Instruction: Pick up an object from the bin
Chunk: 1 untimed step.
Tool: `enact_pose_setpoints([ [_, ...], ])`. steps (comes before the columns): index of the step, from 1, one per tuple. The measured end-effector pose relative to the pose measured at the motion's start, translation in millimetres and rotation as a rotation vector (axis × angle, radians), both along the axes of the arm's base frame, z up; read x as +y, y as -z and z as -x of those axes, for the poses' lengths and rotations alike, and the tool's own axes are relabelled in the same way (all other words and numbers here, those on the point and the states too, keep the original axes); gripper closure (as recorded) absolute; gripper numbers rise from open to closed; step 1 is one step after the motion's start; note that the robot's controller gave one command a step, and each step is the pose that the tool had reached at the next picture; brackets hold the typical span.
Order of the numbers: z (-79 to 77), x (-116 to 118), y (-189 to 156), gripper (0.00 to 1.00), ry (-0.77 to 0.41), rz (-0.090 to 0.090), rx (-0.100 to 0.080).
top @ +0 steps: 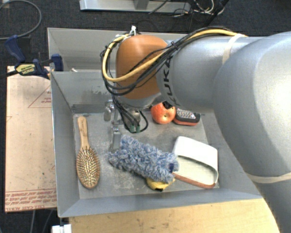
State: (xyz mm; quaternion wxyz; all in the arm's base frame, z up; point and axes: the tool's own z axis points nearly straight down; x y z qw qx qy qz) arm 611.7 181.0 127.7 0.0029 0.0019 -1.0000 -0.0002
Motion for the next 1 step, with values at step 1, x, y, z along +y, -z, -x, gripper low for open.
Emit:
enact_pose_setpoints([
  [1,-1.9,-0.8,-5.2,0.00,0.003,-0.001,-0.007],
])
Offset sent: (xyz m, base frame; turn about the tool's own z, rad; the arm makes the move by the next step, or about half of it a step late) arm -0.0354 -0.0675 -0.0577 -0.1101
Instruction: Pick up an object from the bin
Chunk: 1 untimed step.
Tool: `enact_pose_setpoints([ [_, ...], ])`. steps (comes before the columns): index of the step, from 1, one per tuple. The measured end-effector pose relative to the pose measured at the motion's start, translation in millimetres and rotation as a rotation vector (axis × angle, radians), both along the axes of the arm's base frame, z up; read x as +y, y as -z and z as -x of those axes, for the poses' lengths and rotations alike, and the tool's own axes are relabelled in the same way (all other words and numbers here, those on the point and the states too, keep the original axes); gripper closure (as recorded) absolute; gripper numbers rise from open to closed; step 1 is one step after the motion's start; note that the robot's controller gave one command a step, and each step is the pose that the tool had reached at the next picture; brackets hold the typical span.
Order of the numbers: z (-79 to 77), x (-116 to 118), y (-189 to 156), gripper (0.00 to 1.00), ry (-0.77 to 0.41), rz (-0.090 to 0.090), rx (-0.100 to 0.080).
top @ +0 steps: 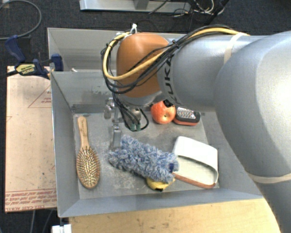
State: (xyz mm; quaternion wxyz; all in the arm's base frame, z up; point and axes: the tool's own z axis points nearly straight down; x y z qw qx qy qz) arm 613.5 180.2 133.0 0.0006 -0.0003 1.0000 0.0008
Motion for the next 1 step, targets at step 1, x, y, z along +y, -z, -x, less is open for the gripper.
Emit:
enact_pose_setpoints([
  [1,28.6,-50.1,48.4,0.00,-0.089,-0.001,0.002],
])
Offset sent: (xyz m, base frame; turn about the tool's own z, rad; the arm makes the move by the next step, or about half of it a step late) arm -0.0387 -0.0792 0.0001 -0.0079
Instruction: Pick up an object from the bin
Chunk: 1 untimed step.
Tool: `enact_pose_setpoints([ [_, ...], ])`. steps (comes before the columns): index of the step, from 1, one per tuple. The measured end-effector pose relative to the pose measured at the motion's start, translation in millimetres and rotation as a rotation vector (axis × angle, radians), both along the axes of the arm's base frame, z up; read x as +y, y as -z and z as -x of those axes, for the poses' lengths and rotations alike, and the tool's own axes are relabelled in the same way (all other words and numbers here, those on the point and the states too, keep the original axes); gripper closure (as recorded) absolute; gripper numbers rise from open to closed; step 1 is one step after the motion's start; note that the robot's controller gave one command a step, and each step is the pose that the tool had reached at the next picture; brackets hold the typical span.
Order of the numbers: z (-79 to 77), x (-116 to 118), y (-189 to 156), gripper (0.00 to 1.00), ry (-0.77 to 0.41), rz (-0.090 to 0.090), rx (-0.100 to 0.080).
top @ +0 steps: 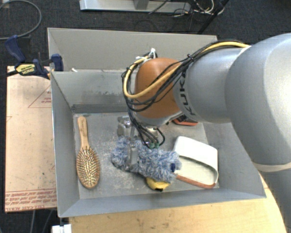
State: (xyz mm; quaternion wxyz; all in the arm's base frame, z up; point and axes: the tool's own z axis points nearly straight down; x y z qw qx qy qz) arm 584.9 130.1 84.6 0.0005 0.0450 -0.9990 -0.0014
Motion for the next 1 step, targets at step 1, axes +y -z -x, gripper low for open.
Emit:
enact_pose_setpoints([
  [1,8.9,-22.2,-8.9,0.00,0.026,0.001,0.005],
])
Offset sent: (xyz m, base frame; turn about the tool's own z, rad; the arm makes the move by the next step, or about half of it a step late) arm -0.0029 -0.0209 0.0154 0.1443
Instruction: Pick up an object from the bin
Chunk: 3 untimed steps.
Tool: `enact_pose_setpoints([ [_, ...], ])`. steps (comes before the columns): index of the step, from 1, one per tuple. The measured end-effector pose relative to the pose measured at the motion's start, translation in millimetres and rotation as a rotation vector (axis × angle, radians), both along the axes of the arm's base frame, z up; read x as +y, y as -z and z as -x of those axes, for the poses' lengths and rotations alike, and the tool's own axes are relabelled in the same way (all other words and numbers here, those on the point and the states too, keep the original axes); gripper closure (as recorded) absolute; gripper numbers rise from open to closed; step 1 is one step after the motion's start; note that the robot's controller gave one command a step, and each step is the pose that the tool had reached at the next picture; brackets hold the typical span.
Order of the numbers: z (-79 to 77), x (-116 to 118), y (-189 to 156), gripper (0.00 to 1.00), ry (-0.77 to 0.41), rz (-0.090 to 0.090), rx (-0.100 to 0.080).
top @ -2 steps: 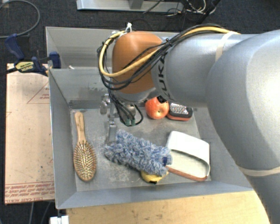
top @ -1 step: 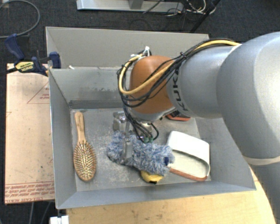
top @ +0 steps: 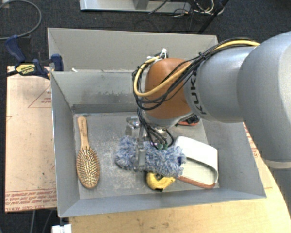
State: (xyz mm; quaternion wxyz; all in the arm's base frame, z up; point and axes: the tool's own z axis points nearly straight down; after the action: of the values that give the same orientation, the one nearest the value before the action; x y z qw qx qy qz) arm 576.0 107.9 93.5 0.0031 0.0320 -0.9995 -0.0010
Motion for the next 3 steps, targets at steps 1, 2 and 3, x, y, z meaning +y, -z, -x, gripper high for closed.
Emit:
enact_pose_setpoints([
  [1,-2.8,-0.4,-35.6,0.00,0.020,-0.001,-0.009],
  [2,-4.7,-5.0,4.8,0.00,-0.015,-0.002,-0.007],
  [3,12.8,-29.5,23.3,1.00,0.089,-0.003,-0.009],
])
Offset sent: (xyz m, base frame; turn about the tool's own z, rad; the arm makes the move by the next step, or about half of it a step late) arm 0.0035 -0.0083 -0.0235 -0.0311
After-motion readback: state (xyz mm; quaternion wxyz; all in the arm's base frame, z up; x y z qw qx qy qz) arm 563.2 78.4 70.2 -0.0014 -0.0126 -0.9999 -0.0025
